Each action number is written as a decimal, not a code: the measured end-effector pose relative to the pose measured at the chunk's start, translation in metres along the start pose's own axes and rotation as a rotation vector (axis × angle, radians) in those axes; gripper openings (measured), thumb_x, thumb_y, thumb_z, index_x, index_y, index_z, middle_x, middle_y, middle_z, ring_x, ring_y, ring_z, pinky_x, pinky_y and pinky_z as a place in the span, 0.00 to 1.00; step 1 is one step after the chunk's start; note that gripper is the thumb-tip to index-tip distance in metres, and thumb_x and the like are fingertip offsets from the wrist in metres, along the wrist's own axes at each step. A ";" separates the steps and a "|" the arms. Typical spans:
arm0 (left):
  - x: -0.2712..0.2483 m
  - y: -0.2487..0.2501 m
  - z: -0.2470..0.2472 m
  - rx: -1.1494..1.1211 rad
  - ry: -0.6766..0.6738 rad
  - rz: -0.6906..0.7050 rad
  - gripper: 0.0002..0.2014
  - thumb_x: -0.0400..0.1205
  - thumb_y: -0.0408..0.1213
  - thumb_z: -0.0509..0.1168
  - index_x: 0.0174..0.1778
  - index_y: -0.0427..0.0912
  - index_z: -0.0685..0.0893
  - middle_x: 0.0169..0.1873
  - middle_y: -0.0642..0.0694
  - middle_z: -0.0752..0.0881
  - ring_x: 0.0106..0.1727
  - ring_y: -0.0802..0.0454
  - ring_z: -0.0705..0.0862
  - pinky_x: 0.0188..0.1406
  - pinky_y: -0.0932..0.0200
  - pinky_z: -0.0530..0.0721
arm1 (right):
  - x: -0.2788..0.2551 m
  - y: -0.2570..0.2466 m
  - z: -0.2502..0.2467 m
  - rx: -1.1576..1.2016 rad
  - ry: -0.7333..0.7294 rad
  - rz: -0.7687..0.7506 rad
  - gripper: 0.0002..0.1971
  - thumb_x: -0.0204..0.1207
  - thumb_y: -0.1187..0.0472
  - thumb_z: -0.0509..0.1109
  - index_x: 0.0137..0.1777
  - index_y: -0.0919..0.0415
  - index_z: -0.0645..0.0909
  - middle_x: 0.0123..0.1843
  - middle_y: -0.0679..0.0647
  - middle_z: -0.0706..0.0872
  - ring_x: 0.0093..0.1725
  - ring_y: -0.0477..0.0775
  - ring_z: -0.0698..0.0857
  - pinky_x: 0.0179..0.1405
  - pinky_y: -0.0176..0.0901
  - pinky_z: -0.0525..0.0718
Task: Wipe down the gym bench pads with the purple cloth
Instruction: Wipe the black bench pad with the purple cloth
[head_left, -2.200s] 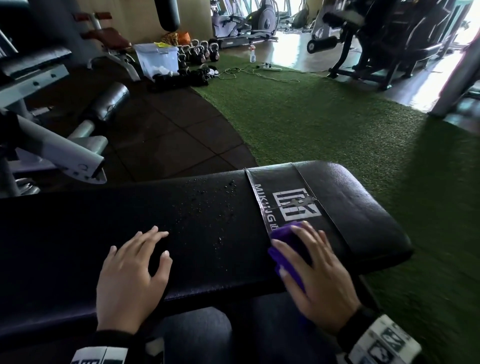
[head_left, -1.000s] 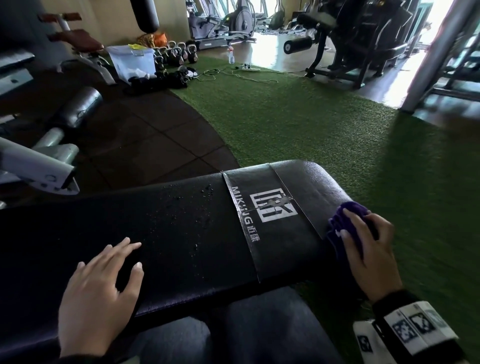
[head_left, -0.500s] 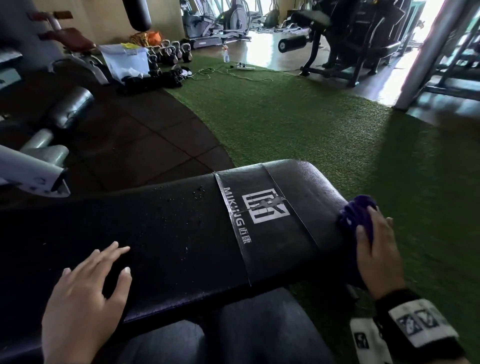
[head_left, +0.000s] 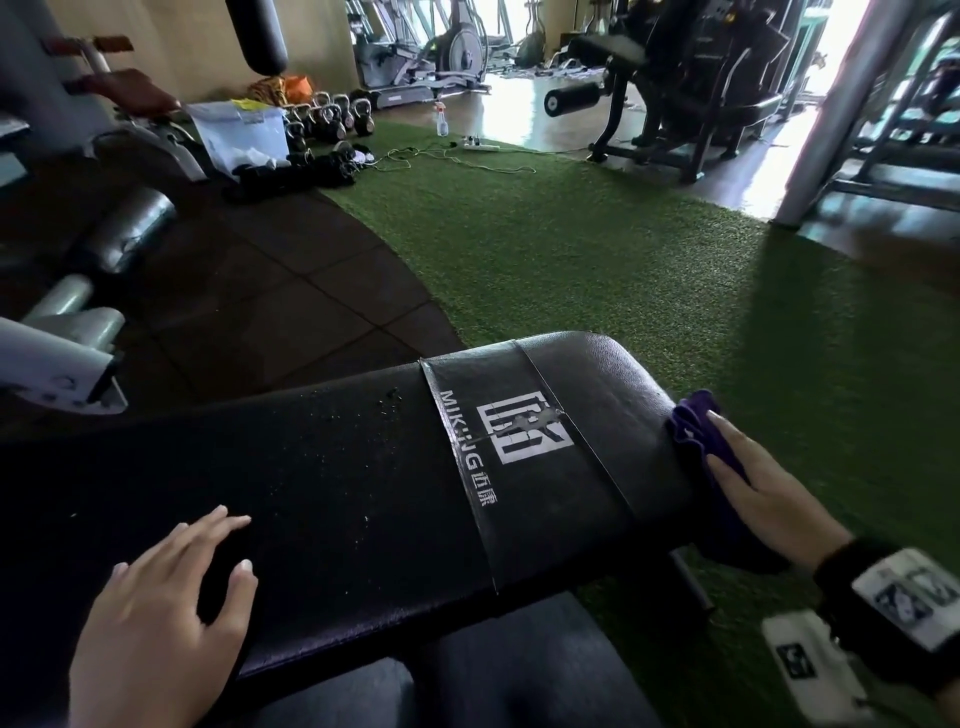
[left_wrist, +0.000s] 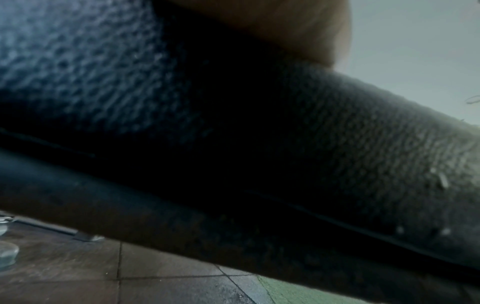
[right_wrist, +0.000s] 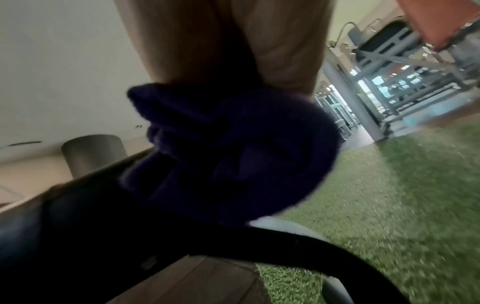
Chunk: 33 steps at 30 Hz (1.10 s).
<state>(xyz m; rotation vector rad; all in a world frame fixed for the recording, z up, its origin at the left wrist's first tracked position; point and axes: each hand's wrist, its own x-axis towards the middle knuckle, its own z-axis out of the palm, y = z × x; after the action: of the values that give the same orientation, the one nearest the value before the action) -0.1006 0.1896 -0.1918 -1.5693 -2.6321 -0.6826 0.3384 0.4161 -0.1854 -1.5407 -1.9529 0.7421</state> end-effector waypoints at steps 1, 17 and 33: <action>0.001 0.001 0.000 0.002 0.002 0.000 0.25 0.75 0.59 0.49 0.66 0.61 0.78 0.71 0.57 0.78 0.76 0.49 0.73 0.74 0.33 0.64 | 0.016 -0.002 -0.007 -0.025 -0.095 0.038 0.26 0.82 0.63 0.61 0.79 0.56 0.61 0.77 0.57 0.69 0.74 0.51 0.68 0.70 0.33 0.58; 0.002 0.005 -0.006 -0.024 0.005 0.017 0.23 0.73 0.57 0.52 0.62 0.61 0.79 0.67 0.56 0.81 0.72 0.46 0.77 0.69 0.31 0.72 | 0.065 0.013 -0.038 -0.070 -0.535 0.205 0.72 0.32 0.16 0.67 0.81 0.46 0.53 0.72 0.48 0.73 0.63 0.48 0.81 0.63 0.44 0.80; -0.001 -0.018 0.000 0.092 0.034 0.178 0.29 0.79 0.69 0.44 0.65 0.57 0.77 0.66 0.52 0.81 0.65 0.37 0.81 0.52 0.18 0.76 | 0.154 -0.026 -0.011 -0.011 -0.522 0.210 0.30 0.80 0.63 0.65 0.78 0.45 0.59 0.67 0.52 0.77 0.52 0.52 0.83 0.49 0.44 0.84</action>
<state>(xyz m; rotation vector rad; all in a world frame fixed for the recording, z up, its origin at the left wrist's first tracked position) -0.1155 0.1818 -0.1987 -1.7215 -2.4245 -0.5640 0.2973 0.5619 -0.1474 -1.6983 -2.1677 1.3345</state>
